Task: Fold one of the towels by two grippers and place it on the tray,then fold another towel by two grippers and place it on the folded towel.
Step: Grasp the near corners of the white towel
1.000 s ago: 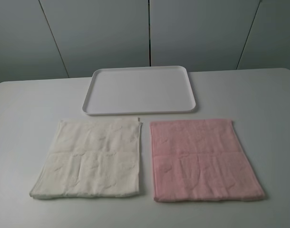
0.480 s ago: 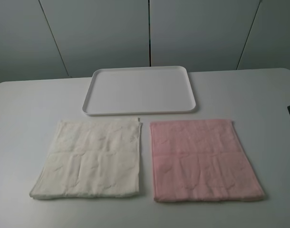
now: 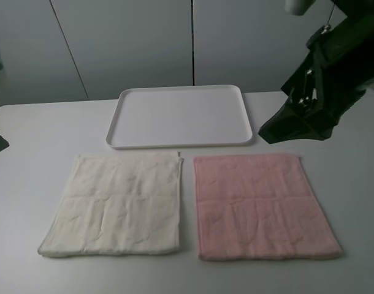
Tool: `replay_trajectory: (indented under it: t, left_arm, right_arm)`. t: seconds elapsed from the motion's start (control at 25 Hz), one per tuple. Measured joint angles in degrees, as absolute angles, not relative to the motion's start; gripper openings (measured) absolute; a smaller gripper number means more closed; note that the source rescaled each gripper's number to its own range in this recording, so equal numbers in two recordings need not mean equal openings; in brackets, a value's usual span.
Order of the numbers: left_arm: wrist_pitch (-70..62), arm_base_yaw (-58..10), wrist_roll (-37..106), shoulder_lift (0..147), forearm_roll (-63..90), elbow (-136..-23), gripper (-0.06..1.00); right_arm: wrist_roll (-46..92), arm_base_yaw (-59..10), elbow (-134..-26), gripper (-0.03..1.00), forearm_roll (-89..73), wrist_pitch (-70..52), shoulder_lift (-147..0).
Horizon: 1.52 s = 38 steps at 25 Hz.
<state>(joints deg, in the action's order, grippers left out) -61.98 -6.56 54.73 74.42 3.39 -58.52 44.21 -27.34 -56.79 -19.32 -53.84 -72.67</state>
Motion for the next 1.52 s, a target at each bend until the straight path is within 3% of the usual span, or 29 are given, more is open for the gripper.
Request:
replay_trajectory:
  t: [0.28,0.6,0.92,1.52]
  left_arm:
    - [-60.27,-17.21,57.09,80.54,-6.62,-52.63,0.97]
    - [-49.73,-19.30,60.98,84.68,-8.71,-38.60,0.97]
    - [-40.48,-23.13,64.02,85.65,-8.35,-29.21,0.97]
    - [-34.34,-27.81,56.06,95.91,-13.76,-28.57,0.97]
  right_arm:
    - [43.69,-44.09,-60.90,0.98,-8.01,-52.82,-84.47]
    - [41.79,-54.28,-61.76,0.98,-4.04,-50.94,-93.35]
    - [41.43,-57.60,-61.85,0.98,-3.84,-48.26,-98.84]
    - [40.87,-57.58,-61.85,0.98,-3.84,-47.99,-99.54]
